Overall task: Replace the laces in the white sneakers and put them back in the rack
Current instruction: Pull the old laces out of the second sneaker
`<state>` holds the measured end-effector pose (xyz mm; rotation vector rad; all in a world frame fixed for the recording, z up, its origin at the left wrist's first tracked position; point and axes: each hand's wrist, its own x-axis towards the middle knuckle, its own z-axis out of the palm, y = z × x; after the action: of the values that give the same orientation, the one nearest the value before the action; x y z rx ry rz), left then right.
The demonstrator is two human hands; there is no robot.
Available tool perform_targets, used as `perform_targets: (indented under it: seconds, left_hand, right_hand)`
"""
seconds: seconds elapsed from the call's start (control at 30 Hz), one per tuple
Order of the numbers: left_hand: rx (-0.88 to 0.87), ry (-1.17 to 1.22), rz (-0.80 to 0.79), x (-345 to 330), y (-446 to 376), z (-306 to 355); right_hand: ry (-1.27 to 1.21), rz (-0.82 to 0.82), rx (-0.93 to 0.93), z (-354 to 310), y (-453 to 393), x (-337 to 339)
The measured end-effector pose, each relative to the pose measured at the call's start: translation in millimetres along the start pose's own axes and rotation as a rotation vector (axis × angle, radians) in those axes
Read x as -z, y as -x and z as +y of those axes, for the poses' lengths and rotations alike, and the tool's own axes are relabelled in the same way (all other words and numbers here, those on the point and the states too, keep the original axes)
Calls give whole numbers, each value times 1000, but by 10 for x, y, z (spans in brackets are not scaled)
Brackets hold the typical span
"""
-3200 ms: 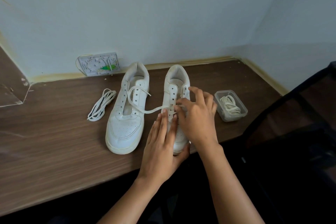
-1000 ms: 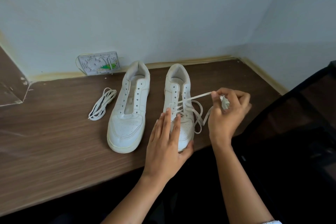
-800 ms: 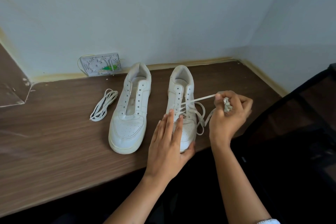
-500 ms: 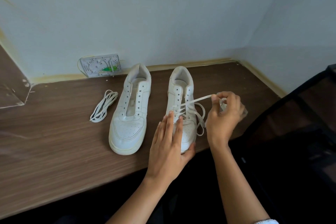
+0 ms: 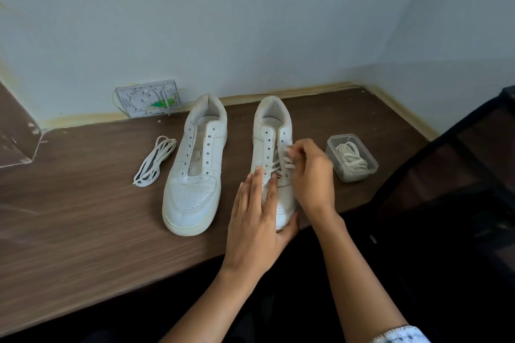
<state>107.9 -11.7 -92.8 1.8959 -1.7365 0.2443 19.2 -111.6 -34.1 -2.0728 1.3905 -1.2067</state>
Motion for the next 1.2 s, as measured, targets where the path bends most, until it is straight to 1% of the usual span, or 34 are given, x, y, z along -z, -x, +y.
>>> perform_targets:
  seconds: [0.07,0.13,0.23,0.3,0.4,0.47,0.53,0.6,0.67,0.73,0.8,0.9,0.97,1.07,1.13,1.2]
  left_hand:
    - [1,-14,-10,1,1,7]
    - [9,-23,-17,11,-4,16]
    - [17,-14,-14,62,-29,36]
    - [32,40,-10,120,-74,57]
    - [44,125,79,238,-230,12]
    - [18,120,135,263,-387,-87]
    - [-10,89,142,241,-552,-187]
    - [-43,27,136,211,-681,-246]
    - [-70,-23,126,195,-764,-259]
    - [-67,-52,97,177,-806,-239]
    - [-56,-32,54,153,-826,-216]
    - [-28,100,-8,118,-864,-239]
    - [-11,187,-19,129,-887,-262]
    - [-21,295,-19,152,-901,-280]
    - [-11,463,-15,222,-910,-333]
    - [63,743,-10,348,-927,-438]
  right_hand:
    - [-115,63,-130,33,-37,74]
    - [-146,114,-202,62,-57,144]
    - [-130,133,-227,49,-9,236]
    - [-160,137,-258,13,76,301]
    - [-117,155,-281,9,258,387]
    - [-44,47,-293,22,379,388]
    - [-23,-155,-292,13,484,334]
    - [2,-346,-247,-25,572,257]
    - [-12,-431,-217,-55,623,186]
    - [-36,-461,-215,-38,633,153]
    - [-50,-498,-222,-19,600,157]
    - [-69,-549,-245,-8,552,168]
    - [-74,-565,-249,-39,573,163]
    - [-10,-517,-197,-75,613,122]
    - [9,-478,-193,-76,584,117]
    - [12,-448,-225,-79,531,109]
